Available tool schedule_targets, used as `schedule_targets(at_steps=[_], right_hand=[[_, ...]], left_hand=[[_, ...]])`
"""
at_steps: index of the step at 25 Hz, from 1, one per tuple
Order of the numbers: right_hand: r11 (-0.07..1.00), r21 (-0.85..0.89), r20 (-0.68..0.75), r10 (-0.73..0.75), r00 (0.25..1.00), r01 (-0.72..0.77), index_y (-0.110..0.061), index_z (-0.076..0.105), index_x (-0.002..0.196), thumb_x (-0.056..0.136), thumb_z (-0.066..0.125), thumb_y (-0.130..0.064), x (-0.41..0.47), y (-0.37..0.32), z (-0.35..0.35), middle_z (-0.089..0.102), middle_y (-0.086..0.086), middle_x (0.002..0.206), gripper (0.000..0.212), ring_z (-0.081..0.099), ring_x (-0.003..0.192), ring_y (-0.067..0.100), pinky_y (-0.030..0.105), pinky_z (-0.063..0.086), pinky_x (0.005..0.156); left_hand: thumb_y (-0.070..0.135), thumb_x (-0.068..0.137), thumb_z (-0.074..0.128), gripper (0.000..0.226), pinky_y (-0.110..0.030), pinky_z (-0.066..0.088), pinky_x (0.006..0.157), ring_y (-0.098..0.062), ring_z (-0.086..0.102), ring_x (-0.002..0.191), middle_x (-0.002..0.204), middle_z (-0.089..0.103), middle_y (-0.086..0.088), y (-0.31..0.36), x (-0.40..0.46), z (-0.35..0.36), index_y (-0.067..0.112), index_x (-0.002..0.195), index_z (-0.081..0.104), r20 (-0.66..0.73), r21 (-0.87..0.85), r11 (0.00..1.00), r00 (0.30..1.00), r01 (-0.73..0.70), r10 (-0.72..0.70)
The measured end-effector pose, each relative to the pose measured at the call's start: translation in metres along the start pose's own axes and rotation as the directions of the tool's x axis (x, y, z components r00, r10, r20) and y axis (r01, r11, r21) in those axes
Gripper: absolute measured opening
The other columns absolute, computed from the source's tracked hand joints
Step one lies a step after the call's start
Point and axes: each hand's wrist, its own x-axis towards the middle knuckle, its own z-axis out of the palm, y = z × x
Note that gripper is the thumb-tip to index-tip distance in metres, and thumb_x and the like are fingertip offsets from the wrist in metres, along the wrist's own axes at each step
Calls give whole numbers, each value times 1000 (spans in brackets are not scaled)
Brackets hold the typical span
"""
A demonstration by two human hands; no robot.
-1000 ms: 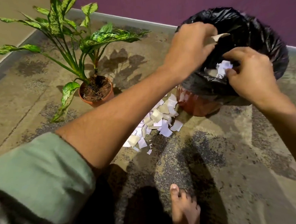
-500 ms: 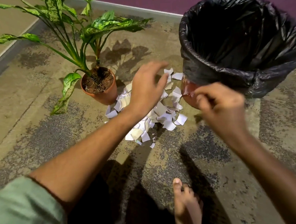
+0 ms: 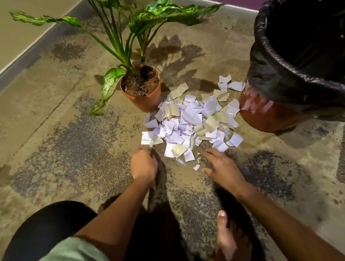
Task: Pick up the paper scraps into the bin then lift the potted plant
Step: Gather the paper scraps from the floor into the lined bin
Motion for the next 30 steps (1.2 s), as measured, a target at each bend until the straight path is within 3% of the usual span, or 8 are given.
schedule_targets(at_steps=[5, 12, 15, 19, 21, 23, 26, 30], right_hand=[[991, -129, 30, 26, 999, -22, -16, 46, 142, 78, 77, -33, 25, 3, 15, 47, 3, 134, 72, 45, 119, 24, 34, 42, 98], [1000, 2, -209, 10, 978, -10, -6, 73, 79, 76, 76, -9, 26, 0, 42, 63, 6, 82, 5, 59, 74, 27, 31, 50, 64], [999, 46, -250, 28, 968, -17, -9, 67, 66, 79, 68, -1, 28, -1, 46, 59, 4, 71, 16, 54, 62, 23, 33, 50, 57], [998, 64, -250, 27, 968, -11, -12, 66, 68, 81, 64, 2, 26, -5, 41, 58, 1, 72, 19, 52, 59, 20, 31, 49, 55], [999, 50, -240, 22, 970, -11, -12, 69, 76, 83, 63, 0, 26, -4, 37, 61, 2, 76, 15, 55, 63, 20, 33, 52, 60], [998, 59, -240, 43, 970, -29, -13, 68, 89, 85, 62, -1, 25, -5, 34, 62, 0, 76, 14, 56, 66, 19, 34, 53, 65], [992, 127, -236, 25, 971, 5, -16, 61, 111, 85, 64, -1, 22, -10, 32, 64, 0, 78, 31, 60, 70, 18, 34, 55, 71], [976, 3, -303, -206, 931, 217, -8, 69, 115, 71, 74, 8, 28, -12, 39, 71, 10, 95, 47, 68, 77, 24, 32, 59, 71]], left_hand=[[7, 92, 50, 32, -41, 41, 102, -33, 43, 118, 127, 53, -13, -20, -7, 10, 9, 122, 60, -4, 181, 973, 989, -144, 147], [5, 91, 54, 22, -32, 49, 78, -24, 61, 87, 100, 67, -8, -26, -9, 9, 12, 100, 72, -46, 81, 994, 996, -73, 77], [9, 92, 55, 17, -24, 45, 70, -16, 57, 75, 96, 69, -5, -17, -14, 9, 14, 95, 71, -24, -19, 995, 995, -99, 98], [9, 94, 53, 19, -17, 51, 78, -12, 63, 84, 104, 67, -3, 10, -26, 18, 14, 106, 67, 95, -139, 951, 953, -275, 289], [3, 94, 50, 30, -18, 55, 69, -11, 64, 77, 106, 67, -4, 22, -28, 22, 15, 118, 63, 184, -167, 931, 917, -326, 354], [-2, 92, 49, 43, -19, 55, 66, -9, 64, 75, 107, 67, -2, 29, -29, 26, 20, 129, 55, 236, -104, 918, 887, -382, 396], [-9, 84, 51, 59, -30, 56, 83, -17, 61, 93, 109, 61, -2, 34, -30, 30, 21, 134, 48, 258, 118, 875, 865, -470, 430], [-9, 79, 58, 56, -34, 54, 87, -21, 59, 96, 109, 57, -2, 38, -33, 31, 16, 129, 53, 291, 188, 851, 855, -490, 428]])
